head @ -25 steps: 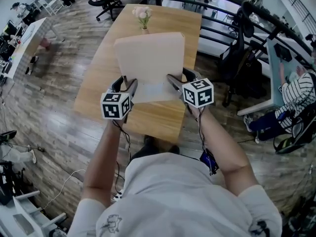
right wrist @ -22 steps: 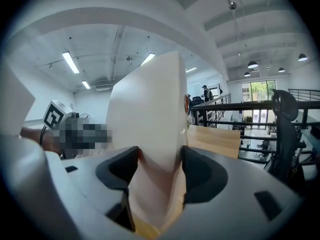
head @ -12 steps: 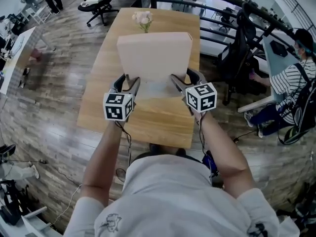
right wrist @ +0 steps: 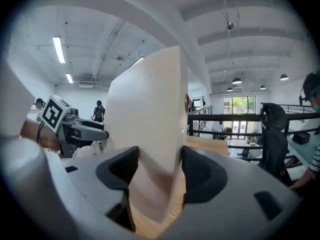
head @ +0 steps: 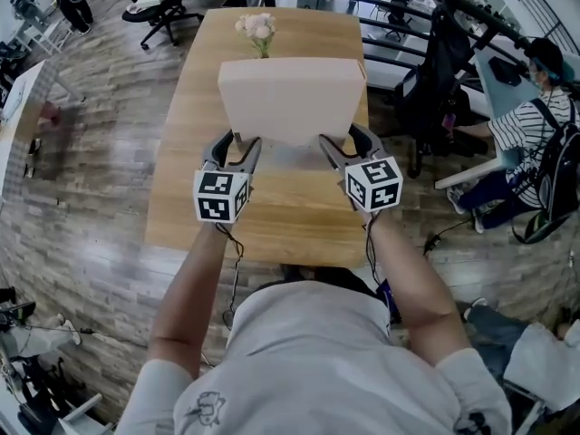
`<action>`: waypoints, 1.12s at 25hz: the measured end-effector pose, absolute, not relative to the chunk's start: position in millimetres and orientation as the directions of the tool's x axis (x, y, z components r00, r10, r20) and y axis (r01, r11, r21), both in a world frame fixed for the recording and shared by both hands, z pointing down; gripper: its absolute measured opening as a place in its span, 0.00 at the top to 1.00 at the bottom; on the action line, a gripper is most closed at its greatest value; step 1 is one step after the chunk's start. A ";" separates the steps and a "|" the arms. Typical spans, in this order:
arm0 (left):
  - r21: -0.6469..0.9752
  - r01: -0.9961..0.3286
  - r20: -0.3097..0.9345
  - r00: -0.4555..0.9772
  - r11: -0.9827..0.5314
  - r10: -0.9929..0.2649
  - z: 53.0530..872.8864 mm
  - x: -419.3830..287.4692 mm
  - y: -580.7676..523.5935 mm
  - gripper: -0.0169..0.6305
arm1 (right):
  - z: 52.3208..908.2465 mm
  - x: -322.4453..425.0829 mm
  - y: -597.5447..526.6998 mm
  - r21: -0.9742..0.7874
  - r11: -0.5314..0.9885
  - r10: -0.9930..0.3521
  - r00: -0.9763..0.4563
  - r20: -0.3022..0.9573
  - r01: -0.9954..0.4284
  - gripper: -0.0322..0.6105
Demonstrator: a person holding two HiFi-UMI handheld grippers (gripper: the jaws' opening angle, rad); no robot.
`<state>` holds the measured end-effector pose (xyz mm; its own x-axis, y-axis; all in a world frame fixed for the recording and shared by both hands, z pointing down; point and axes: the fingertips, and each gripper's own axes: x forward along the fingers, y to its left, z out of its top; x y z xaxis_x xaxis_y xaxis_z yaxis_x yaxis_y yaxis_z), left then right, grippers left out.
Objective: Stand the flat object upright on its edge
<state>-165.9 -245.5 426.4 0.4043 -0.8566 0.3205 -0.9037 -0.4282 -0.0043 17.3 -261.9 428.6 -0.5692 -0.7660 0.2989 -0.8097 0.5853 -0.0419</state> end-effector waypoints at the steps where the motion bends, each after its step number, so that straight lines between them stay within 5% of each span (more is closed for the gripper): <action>1: 0.000 -0.903 0.317 0.407 -0.429 -0.857 428.8 -165.4 -247.6 0.61 | 430.9 17.8 -264.0 -0.037 0.586 -0.767 -0.568 0.299 -0.810 0.52; 28: -0.016 -0.904 0.376 0.390 -0.427 -0.840 529.5 -150.7 -269.9 0.61 | 535.3 31.8 -286.8 0.020 0.593 -0.756 -0.548 0.358 -0.805 0.52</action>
<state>-150.7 -269.9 529.5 0.3902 -0.8405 0.3760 -0.9041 -0.4270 -0.0162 31.8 -286.8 535.3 -0.5478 -0.7563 0.3577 -0.8051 0.5928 0.0204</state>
